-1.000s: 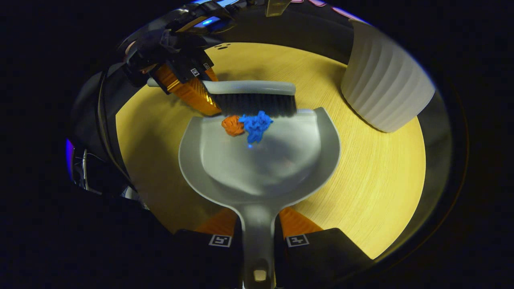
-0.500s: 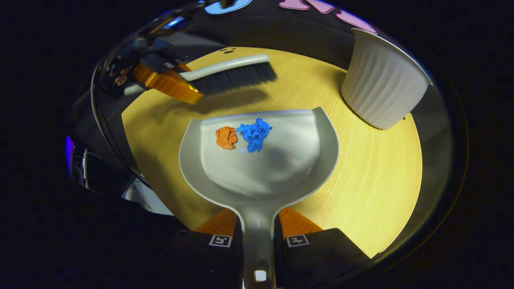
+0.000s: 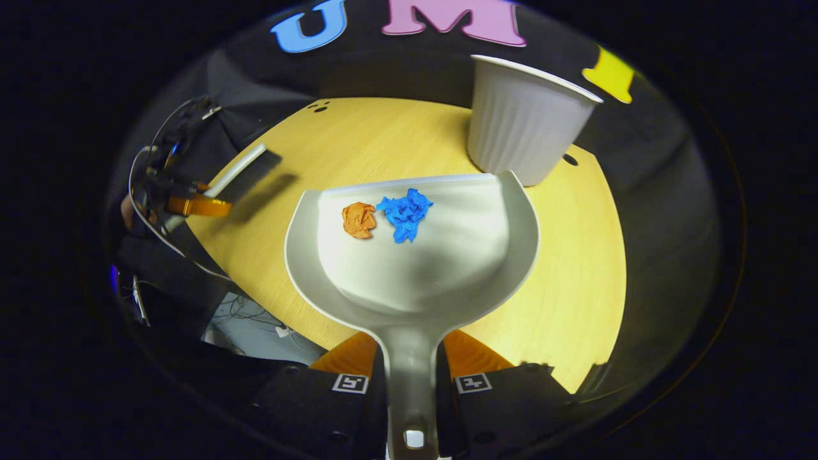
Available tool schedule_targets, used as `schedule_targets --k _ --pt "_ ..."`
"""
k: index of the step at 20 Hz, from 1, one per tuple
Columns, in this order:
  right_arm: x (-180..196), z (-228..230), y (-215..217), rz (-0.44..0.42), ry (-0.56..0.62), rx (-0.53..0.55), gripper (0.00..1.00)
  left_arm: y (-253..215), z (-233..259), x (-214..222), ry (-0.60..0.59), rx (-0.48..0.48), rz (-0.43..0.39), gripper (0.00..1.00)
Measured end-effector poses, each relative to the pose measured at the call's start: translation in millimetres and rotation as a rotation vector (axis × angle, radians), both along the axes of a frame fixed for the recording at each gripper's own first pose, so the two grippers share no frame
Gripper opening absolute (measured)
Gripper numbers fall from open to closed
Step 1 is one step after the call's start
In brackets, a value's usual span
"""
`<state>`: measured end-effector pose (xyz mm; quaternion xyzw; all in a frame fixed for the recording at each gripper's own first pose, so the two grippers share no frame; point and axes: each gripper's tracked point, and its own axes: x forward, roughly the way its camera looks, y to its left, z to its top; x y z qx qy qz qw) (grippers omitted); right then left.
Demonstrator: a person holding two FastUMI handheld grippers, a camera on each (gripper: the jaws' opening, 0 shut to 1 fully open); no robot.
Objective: Pick up the small broom and dustpan from the desktop, sweep the trash into the dustpan with the broom, and then empty the trash into the garbage bin.
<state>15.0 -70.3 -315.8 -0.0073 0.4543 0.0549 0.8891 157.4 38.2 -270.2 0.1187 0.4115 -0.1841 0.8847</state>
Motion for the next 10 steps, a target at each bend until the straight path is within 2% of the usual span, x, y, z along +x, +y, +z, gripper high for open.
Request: schedule_targets --k 5,8,9,10 --pt "6 14 -1 -0.127 -0.035 0.030 0.34 18 -5 -1 -0.009 -0.044 0.034 0.26" --pt "9 23 -2 -0.192 -0.068 0.069 0.34 19 -6 -5 -0.012 -0.032 0.041 0.26" --pt "11 27 -2 -0.211 -0.079 0.089 0.31 15 -6 -5 -0.013 -0.026 0.041 0.24" --pt "11 30 -1 -0.229 -0.089 0.112 0.34 11 -6 -3 -0.011 -0.019 0.037 0.26"
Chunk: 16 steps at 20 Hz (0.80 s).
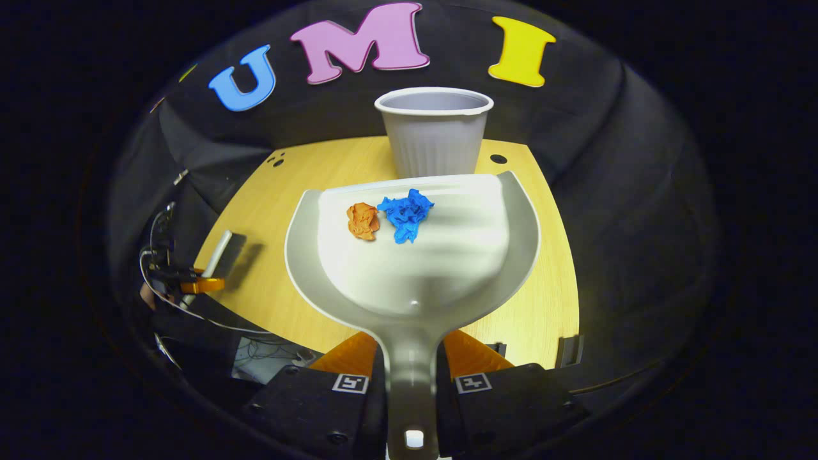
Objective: Pick up the small broom and dustpan from the desktop, sweep the trash into the dustpan with the broom, and then empty the trash into the garbage bin.
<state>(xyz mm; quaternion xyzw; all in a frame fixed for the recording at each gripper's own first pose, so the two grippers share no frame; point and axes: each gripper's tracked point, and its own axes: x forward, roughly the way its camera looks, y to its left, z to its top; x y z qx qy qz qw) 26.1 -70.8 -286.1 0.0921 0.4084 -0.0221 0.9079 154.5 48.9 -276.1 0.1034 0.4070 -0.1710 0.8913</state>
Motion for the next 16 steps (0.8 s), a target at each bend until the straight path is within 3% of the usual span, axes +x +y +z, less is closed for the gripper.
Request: schedule_targets --k 6,11,12,16 --pt "6 22 -8 -0.027 -0.054 0.023 0.34 -32 22 -3 -0.002 0.035 0.013 0.26" --pt "24 31 -17 -0.019 -0.086 0.002 0.34 -25 18 2 -0.008 0.026 0.032 0.26" --pt "28 32 -20 -0.020 -0.097 -0.008 0.30 -25 14 1 -0.004 0.022 0.036 0.26" --pt "45 39 -28 -0.044 -0.122 -0.014 0.34 -26 10 3 -0.003 0.037 0.049 0.26"
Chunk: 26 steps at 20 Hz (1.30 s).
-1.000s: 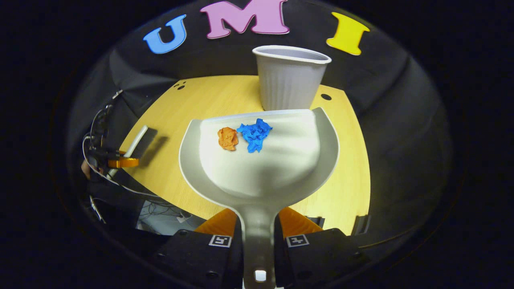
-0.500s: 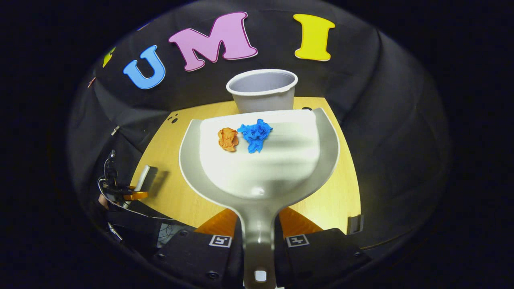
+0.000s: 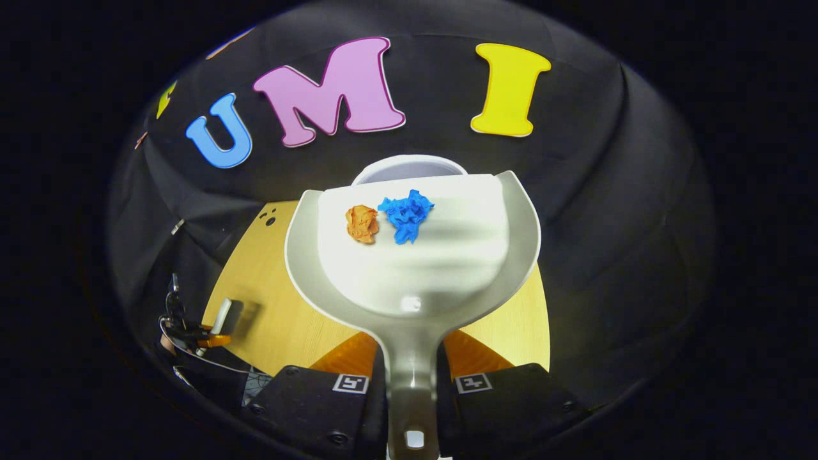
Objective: Pick up the small broom and dustpan from the desktop, sweep the trash into the dustpan with the broom, and then empty the trash into the garbage bin.
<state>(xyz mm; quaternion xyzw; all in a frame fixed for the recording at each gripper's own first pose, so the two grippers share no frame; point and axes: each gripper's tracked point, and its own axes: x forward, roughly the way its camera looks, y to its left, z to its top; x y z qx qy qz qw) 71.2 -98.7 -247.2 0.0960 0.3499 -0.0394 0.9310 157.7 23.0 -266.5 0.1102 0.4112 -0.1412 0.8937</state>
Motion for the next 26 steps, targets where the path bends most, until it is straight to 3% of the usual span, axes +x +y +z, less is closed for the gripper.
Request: schedule_targets --k 15,20,26 --pt "33 -8 -32 -0.068 0.066 -0.083 0.34 -8 16 12 -0.012 -0.041 0.060 0.25" --pt "39 -13 -53 -0.091 0.066 -0.263 0.34 0 23 23 -0.014 -0.048 0.082 0.24" --pt "44 -2 -74 -0.039 0.064 -0.645 0.34 -3 24 30 -0.016 -0.073 0.085 0.26"
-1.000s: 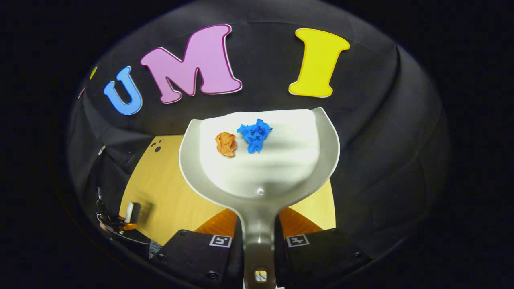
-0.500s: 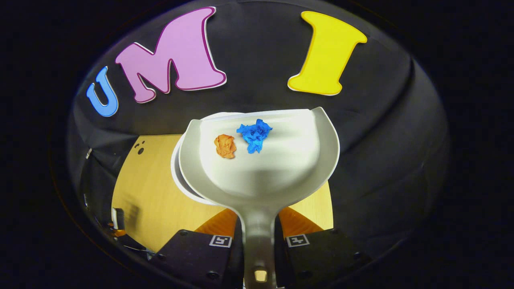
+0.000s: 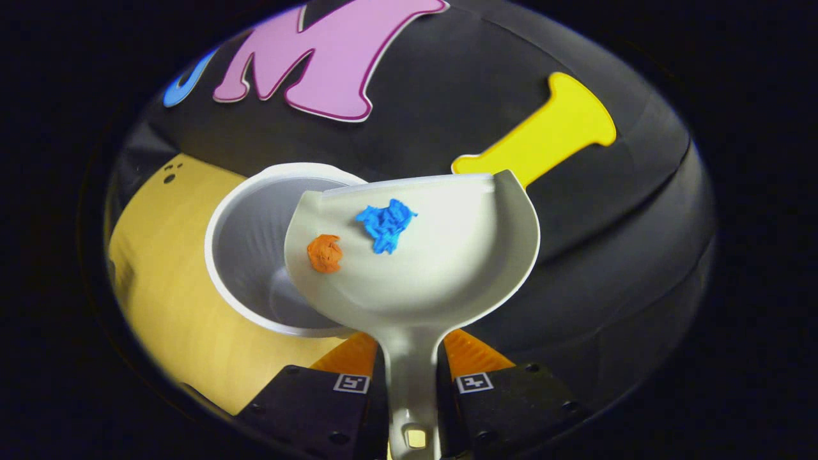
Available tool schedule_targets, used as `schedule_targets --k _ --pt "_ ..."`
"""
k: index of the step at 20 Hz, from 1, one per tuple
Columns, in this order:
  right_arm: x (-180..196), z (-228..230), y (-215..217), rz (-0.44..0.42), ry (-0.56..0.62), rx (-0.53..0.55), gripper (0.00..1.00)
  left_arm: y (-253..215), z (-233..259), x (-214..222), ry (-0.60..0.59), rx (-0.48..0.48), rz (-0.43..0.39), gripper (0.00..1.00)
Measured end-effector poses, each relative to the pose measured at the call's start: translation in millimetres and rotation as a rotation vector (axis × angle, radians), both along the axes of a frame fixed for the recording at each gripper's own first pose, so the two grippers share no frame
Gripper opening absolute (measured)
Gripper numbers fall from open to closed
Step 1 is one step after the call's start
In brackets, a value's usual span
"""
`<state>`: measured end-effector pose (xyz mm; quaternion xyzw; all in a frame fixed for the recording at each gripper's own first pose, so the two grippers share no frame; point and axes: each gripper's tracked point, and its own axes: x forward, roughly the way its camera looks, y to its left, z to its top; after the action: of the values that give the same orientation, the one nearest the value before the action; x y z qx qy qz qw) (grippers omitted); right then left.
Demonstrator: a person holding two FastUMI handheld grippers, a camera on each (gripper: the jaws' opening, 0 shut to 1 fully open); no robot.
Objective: Pick up the small broom and dustpan from the desktop, sweep the trash into the dustpan with the broom, and then empty the trash into the garbage bin.
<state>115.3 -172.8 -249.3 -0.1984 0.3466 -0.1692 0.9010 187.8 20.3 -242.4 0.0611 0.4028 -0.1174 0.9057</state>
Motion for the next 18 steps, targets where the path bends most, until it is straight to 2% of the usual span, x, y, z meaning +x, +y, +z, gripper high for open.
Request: schedule_targets --k 2,5,6,7,8,12,18 --pt "2 5 -3 0.024 -0.003 -0.106 0.34 -1 -1 1 0.000 -0.002 -0.003 0.27" --pt "2 16 -9 0.078 0.028 -0.320 0.34 -2 0 2 0.002 -0.010 -0.003 0.24" --pt "3 26 -6 0.100 0.042 -0.387 0.29 -3 1 2 0.002 -0.013 0.000 0.25" --pt "5 30 -5 0.120 0.053 -0.441 0.34 -2 1 2 0.002 -0.015 0.002 0.27" --pt "6 33 -4 0.142 0.067 -0.489 0.34 -2 1 2 0.001 -0.019 0.005 0.25" --pt "7 45 -3 0.215 0.116 -0.662 0.34 -2 2 1 0.003 -0.024 0.008 0.27" --pt "4 45 0 0.295 0.203 -0.837 0.34 -2 3 2 0.004 -0.021 0.011 0.26"
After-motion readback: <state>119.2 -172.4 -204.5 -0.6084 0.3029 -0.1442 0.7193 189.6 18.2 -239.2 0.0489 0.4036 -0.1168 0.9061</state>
